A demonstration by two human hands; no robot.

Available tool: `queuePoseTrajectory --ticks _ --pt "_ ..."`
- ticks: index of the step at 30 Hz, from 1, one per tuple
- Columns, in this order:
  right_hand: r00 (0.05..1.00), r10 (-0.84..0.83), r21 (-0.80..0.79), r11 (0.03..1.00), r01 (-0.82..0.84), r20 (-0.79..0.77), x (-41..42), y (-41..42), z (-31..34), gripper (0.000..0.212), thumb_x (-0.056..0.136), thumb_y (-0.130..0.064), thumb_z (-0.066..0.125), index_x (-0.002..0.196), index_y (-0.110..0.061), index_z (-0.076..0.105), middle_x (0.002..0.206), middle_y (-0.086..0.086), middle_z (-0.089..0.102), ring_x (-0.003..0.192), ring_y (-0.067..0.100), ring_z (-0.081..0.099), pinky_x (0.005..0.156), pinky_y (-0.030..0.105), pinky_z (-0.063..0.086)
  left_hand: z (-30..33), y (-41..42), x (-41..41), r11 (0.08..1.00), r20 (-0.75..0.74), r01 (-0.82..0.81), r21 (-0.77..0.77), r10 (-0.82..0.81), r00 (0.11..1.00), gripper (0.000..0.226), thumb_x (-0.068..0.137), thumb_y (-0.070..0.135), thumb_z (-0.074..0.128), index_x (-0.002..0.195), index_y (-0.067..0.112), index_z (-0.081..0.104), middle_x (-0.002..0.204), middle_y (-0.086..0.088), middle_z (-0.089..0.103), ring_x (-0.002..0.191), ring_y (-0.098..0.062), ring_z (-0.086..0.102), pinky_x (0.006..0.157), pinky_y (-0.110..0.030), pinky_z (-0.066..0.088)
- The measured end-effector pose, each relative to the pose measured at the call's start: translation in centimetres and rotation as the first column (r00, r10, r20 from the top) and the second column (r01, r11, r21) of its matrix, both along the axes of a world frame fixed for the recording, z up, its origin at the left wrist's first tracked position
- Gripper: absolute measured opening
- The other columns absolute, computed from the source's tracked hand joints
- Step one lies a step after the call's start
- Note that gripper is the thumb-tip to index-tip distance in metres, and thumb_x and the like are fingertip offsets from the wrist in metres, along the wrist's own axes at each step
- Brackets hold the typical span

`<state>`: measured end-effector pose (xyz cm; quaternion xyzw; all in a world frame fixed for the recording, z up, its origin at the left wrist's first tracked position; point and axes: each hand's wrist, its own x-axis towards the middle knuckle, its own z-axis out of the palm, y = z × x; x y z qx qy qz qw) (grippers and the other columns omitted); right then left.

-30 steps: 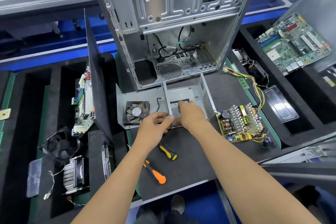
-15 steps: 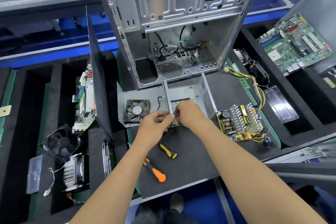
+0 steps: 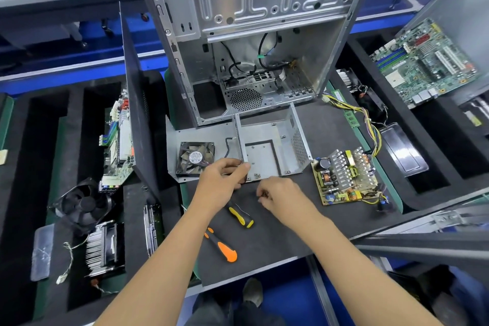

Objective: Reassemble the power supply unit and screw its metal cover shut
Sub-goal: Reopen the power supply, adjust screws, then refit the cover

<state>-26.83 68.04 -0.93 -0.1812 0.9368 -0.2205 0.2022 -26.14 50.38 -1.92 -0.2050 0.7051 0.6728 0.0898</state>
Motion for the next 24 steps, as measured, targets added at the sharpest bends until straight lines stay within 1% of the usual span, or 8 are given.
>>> queuePoseTrajectory --ticks 2,4,7,9,13,16,20,24 --pt "1.000 -0.011 -0.008 1.000 0.011 0.014 0.5 0.2 -0.6 0.027 0.088 -0.021 0.069 0.115 -0.016 0.067 0.110 0.002 0.062 0.103 0.023 0.057 0.086 0.032 0.045 0.0 0.0 0.0 1.000 -0.002 0.009 -0.003 -0.009 1.000 0.021 0.086 0.036 0.077 0.100 0.022 0.069 0.083 0.008 0.075 0.084 -0.017 0.074 0.082 -0.037 0.061" --pt "0.998 -0.065 -0.043 0.997 0.065 0.009 0.7 0.4 -0.6 0.036 0.084 -0.025 0.074 0.117 -0.015 0.066 0.110 0.003 0.060 0.099 0.023 0.059 0.085 0.037 0.047 0.1 0.0 0.0 1.000 -0.002 0.010 0.001 -0.010 1.000 0.023 0.086 0.036 0.077 0.101 0.021 0.069 0.083 0.008 0.075 0.084 -0.016 0.074 0.081 -0.036 0.061" --pt "0.973 -0.211 -0.147 0.969 0.196 -0.094 0.1 0.3 -0.3 0.030 0.084 -0.026 0.076 0.110 -0.011 0.069 0.102 0.005 0.061 0.088 0.022 0.062 0.081 0.038 0.049 0.1 0.0 0.0 1.000 0.000 0.011 0.007 -0.011 1.000 0.022 0.086 0.036 0.076 0.101 0.021 0.068 0.083 0.010 0.075 0.083 -0.016 0.074 0.081 -0.035 0.061" --pt "0.953 -0.269 -0.161 0.956 0.247 -0.136 -1.3 -0.2 0.2 0.030 0.087 -0.026 0.074 0.110 -0.009 0.067 0.101 0.008 0.060 0.089 0.025 0.061 0.079 0.037 0.048 0.1 0.0 0.0 1.000 0.004 0.010 0.007 -0.010 1.000 0.021 0.086 0.037 0.076 0.101 0.023 0.068 0.084 0.012 0.075 0.084 -0.015 0.074 0.081 -0.035 0.061" --pt "0.978 -0.205 0.020 0.979 0.204 0.036 -4.5 -2.1 1.4 0.046 0.082 -0.035 0.078 0.116 -0.011 0.060 0.109 0.009 0.060 0.098 0.029 0.058 0.082 0.037 0.050 0.0 -0.1 0.1 1.000 0.004 0.018 -0.001 -0.018 1.000 0.021 0.086 0.039 0.076 0.100 0.025 0.068 0.085 0.012 0.075 0.084 -0.015 0.074 0.082 -0.035 0.061" --pt "0.960 -0.233 0.089 0.971 0.221 0.159 -6.0 -2.8 1.9 0.047 0.077 -0.032 0.083 0.111 -0.012 0.058 0.108 0.011 0.060 0.100 0.031 0.057 0.076 0.035 0.052 0.0 -0.2 0.0 1.000 0.007 0.027 0.002 -0.027 1.000 0.024 0.085 0.040 0.076 0.101 0.024 0.068 0.085 0.012 0.075 0.084 -0.016 0.074 0.083 -0.037 0.061" --pt "0.959 -0.234 0.215 0.956 0.198 0.161 -7.0 -3.7 2.5 0.047 0.076 -0.032 0.085 0.109 -0.013 0.057 0.113 0.010 0.054 0.105 0.031 0.054 0.069 0.031 0.041 0.1 -0.1 0.1 1.000 0.013 0.023 0.011 -0.023 1.000 0.039 0.072 0.051 0.075 0.100 0.025 0.069 0.085 0.012 0.075 0.083 -0.016 0.074 0.083 -0.037 0.061" --pt "0.970 -0.217 0.294 0.939 0.176 0.110 -7.3 -4.5 2.3 0.037 0.083 -0.019 0.077 0.114 -0.009 0.059 0.120 0.012 0.051 0.108 0.032 0.057 0.072 0.030 0.043 0.2 -0.1 -0.1 1.000 0.022 0.021 0.018 -0.022 1.000 0.043 0.070 0.052 0.075 0.101 0.023 0.069 0.086 0.011 0.075 0.084 -0.017 0.074 0.084 -0.040 0.061"
